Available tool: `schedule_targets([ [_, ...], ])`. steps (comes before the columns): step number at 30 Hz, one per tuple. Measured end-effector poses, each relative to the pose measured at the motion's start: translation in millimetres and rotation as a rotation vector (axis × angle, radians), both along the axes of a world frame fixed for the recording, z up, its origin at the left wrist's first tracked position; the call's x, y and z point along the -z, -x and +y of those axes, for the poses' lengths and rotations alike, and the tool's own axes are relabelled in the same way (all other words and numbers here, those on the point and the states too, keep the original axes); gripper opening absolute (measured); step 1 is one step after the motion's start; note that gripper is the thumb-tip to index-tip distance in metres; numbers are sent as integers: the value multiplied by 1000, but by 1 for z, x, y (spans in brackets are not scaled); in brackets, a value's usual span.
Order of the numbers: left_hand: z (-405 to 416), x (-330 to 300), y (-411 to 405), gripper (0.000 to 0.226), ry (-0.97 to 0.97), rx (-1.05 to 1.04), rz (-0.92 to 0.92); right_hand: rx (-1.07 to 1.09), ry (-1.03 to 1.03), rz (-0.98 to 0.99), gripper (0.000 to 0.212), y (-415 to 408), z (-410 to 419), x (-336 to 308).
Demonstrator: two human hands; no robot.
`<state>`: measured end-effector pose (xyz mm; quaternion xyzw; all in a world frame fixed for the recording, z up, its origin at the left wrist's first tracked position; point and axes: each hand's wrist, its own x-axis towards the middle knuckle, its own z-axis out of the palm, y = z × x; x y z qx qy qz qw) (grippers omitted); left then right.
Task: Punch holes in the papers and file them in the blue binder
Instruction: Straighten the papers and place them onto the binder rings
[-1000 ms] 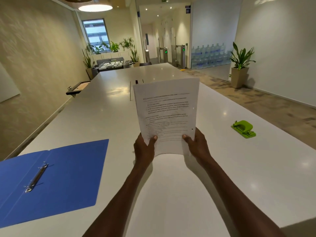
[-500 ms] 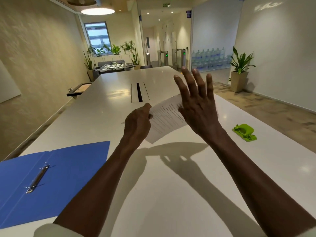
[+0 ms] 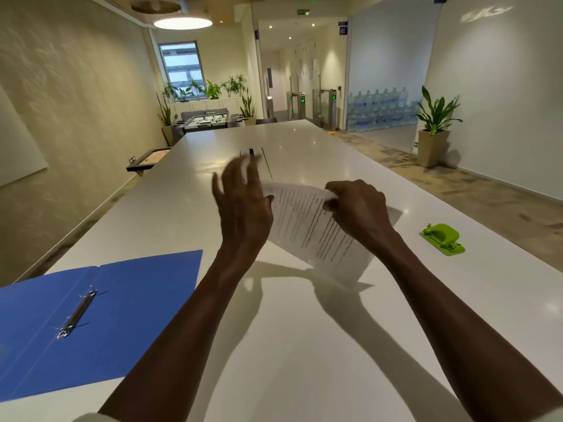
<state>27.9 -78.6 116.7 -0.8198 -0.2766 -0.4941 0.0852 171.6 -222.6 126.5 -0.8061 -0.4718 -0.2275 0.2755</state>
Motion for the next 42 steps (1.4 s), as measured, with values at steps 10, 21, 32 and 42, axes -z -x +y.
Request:
schedule_targets([
  [10,-2,23,3,68,1196,467,-441,-331,-549,1029,29,-10,-4,29],
  [21,-18,89,1,38,1038,359,-344,-337,-507,1202,25,0,-9,118],
  [32,-25,101,5,38,1075,345,-305,-308,-459,1175,29,2,-10,135],
  [42,-2,82,32,38,1125,275,-267,-346,-263,967,34,16,2,102],
])
